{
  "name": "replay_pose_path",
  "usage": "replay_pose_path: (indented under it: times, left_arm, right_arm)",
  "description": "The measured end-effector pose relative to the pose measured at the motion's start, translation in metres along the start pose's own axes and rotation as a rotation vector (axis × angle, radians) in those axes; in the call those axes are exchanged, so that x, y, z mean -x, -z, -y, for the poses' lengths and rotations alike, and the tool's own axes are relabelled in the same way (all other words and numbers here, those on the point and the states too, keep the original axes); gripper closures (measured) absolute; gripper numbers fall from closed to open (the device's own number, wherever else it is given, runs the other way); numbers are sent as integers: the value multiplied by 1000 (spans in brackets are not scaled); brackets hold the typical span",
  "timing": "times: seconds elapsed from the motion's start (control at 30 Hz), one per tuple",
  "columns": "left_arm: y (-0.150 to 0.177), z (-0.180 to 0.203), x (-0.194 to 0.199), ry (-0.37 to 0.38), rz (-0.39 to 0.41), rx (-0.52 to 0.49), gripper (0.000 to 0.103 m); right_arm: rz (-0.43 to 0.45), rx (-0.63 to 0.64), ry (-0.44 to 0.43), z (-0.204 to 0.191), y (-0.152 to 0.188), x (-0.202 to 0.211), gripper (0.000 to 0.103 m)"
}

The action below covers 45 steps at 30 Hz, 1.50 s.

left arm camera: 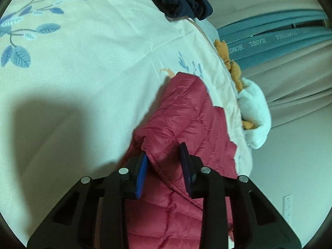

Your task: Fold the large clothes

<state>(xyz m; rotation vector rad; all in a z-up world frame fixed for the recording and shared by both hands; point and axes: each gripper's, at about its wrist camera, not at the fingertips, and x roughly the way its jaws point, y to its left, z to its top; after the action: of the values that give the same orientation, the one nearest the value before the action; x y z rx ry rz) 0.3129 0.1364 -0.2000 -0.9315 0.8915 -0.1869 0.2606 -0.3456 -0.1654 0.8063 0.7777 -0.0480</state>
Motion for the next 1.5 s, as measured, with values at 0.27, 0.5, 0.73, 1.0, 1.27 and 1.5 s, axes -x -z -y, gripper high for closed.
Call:
replay_pose_path:
  times: [0.27, 0.5, 0.73, 1.0, 1.27, 1.5]
  left_arm:
    - [3, 13, -1, -107, 19, -110, 72]
    - [3, 6, -1, -183, 51, -147, 71]
    - [5, 14, -1, -228, 53, -210, 71]
    - [8, 21, -3, -263, 46, -243, 70]
    - [10, 26, -6, -294, 51, -270, 69]
    - [11, 31, -7, -325, 54, -296, 65]
  right_arm:
    - [-45, -16, 51, 14, 8, -17, 97]
    - [-64, 34, 84, 9, 8, -20, 96]
    - [-62, 36, 99, 10, 12, -25, 96]
    - [-66, 31, 111, 9, 11, -24, 95]
    - [-70, 31, 116, 10, 9, -24, 94]
    - [-62, 35, 125, 11, 7, -20, 89]
